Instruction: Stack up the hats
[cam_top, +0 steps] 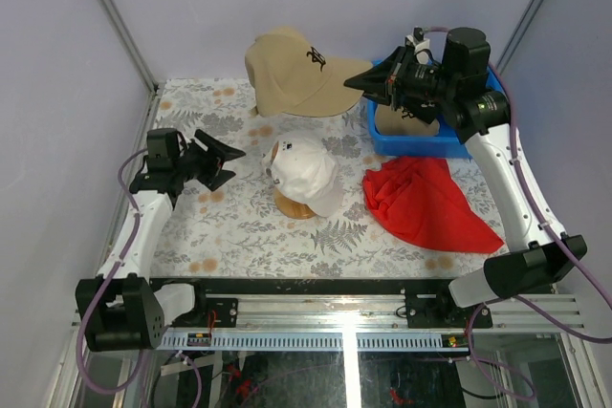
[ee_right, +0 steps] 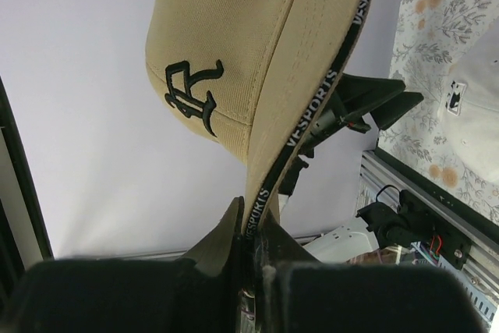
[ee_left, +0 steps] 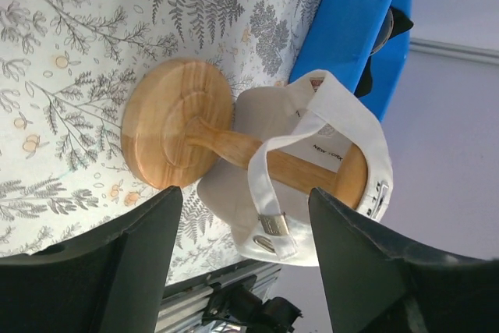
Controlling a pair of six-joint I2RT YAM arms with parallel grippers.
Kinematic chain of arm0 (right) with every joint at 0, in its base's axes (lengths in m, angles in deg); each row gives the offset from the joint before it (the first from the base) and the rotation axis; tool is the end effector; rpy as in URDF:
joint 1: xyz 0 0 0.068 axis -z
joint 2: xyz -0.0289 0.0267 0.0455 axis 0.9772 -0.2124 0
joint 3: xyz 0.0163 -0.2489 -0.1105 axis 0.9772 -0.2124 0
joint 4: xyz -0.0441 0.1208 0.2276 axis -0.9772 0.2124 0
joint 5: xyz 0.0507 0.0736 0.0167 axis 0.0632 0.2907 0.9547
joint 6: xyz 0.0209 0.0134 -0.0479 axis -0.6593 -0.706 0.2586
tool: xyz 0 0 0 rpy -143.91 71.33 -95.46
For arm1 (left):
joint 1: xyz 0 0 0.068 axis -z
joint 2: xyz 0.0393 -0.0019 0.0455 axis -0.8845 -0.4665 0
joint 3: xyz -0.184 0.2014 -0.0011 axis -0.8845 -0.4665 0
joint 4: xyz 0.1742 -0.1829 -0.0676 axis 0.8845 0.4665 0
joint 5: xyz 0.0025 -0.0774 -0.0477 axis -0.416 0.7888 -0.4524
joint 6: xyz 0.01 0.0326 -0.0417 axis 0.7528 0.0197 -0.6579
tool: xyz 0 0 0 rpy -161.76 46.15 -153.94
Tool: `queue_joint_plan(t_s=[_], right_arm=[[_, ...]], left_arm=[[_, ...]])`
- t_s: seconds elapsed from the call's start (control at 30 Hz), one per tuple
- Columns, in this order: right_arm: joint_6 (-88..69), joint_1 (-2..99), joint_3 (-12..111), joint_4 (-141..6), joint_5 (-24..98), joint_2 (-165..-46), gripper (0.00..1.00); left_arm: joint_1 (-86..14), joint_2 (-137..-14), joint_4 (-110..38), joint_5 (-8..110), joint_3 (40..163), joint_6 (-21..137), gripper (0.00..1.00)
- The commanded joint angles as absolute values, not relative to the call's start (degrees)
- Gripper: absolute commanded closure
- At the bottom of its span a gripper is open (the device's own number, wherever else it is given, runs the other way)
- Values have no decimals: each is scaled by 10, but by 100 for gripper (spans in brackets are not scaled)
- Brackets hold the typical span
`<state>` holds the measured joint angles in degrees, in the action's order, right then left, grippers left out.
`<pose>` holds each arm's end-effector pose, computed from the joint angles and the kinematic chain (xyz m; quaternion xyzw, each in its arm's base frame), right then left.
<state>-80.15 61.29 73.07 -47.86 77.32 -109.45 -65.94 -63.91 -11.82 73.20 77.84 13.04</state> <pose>0.2951 0.1146 0.4852 0.1122 0.7222 0.6532 0.1981 0.2390 -0.0026 0.2796 -0.3340 0.8057 -0.4034 0.2766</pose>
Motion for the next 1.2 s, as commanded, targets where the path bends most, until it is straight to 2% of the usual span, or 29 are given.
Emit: queue_joint_plan(t_s=[0.0, 0.37, 0.6, 0.9, 1.03, 1.1, 1.17], right_arm=[[-820, 613, 720, -512, 807, -1060, 100], [-823, 614, 666, -531, 805, -1034, 100], [-831, 614, 646, -553, 807, -1028, 100], [-834, 614, 628, -559, 807, -1021, 100], [-836, 614, 613, -567, 806, -1017, 100], [-837, 613, 605, -571, 806, -1016, 100], [-837, 614, 598, -573, 807, -1016, 100]], left_arm=[[-658, -668, -161, 766, 820, 197, 36], [-561, -703, -201, 717, 819, 181, 40], [-554, -718, -214, 680, 815, 183, 47], [-521, -770, -240, 657, 840, 178, 51], [-510, -778, -247, 643, 841, 171, 59], [-508, -783, -252, 640, 841, 165, 67], [-508, -786, -258, 636, 840, 158, 80]])
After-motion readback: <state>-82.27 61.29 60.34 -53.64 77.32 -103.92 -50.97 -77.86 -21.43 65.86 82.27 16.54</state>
